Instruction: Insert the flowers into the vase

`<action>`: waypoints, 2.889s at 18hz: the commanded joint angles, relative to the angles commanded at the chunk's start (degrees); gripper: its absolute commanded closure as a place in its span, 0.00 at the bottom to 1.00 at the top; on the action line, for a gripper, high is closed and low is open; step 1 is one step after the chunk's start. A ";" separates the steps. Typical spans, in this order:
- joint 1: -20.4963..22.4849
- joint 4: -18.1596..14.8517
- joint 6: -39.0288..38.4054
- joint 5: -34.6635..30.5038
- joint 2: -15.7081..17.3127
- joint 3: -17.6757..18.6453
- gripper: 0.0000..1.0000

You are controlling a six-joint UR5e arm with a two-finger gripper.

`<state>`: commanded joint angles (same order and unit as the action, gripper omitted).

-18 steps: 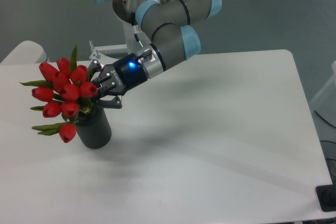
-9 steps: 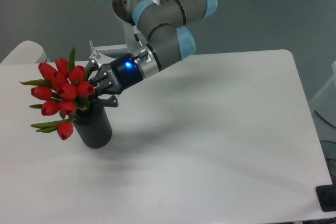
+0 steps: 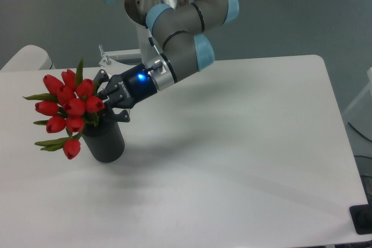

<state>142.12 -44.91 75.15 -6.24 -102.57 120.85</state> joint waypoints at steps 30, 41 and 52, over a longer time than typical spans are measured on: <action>2.20 0.53 2.63 -12.56 1.49 0.26 0.00; 4.04 0.26 2.90 -19.68 5.97 0.53 0.00; 5.01 0.18 2.37 -24.17 7.73 0.00 0.00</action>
<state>147.13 -44.74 77.52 -30.41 -94.83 120.85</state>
